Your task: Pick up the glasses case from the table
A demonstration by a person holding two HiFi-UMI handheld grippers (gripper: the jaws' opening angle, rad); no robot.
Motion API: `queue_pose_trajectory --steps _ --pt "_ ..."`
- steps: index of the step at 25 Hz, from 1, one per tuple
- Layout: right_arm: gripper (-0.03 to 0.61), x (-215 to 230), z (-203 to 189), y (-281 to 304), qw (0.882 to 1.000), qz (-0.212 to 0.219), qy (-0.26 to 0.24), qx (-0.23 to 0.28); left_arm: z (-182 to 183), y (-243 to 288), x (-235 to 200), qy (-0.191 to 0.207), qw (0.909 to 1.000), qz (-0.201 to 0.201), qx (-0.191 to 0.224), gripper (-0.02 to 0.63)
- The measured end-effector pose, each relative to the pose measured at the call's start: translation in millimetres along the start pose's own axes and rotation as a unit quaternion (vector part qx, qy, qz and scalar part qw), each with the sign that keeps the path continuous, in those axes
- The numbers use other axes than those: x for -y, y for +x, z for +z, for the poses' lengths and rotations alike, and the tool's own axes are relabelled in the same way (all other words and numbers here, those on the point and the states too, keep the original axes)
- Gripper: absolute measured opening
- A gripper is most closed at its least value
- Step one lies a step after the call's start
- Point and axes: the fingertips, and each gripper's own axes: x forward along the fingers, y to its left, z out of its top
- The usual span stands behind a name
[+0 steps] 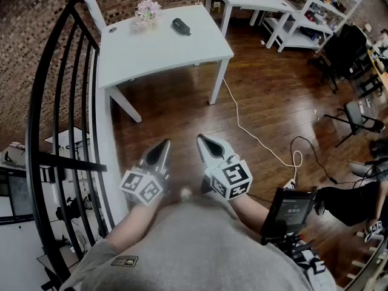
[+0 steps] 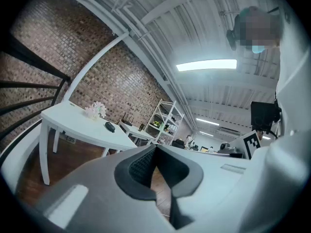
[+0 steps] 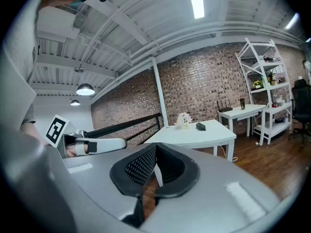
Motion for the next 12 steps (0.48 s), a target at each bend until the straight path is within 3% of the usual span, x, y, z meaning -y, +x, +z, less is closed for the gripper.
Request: queue_pose_trajectory --steps 5,12 --pt "0.012 9 0 9 1.0 -0.004 0.002 -0.009 -1 6 -11 -0.013 0.9999 0.008 -0.006 0.002" --pt "0.012 52 11 58 1.0 0.002 0.018 -0.01 14 55 -43 -0.009 0.9996 0.024 -0.013 0.002"
